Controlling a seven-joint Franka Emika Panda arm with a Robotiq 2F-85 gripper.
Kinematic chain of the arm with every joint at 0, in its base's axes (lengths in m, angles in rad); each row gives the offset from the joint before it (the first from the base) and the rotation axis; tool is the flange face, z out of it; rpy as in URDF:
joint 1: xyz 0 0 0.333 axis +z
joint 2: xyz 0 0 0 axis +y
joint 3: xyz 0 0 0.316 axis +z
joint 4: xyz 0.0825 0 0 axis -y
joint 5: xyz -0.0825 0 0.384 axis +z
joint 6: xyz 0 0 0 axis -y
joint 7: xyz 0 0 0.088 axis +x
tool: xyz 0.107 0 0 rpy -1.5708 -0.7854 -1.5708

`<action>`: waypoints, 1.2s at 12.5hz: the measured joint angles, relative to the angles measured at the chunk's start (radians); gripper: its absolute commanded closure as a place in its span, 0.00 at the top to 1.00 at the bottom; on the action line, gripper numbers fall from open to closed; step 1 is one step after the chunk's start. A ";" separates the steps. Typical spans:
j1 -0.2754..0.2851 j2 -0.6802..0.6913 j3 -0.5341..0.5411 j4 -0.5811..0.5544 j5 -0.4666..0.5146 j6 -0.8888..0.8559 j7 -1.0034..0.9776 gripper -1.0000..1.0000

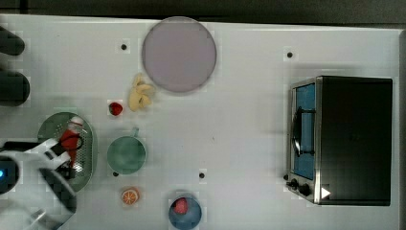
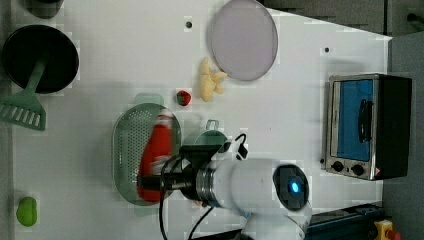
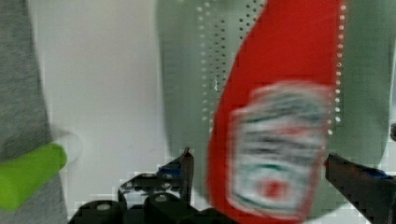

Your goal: Pick Ketchup from the table and place it in strainer.

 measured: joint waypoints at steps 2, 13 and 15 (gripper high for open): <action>-0.024 0.043 -0.019 -0.014 -0.017 0.020 0.003 1.00; -0.170 -0.420 -0.076 0.018 0.010 -0.202 0.023 1.00; -0.195 -0.495 -0.161 0.023 0.020 -0.292 0.023 1.00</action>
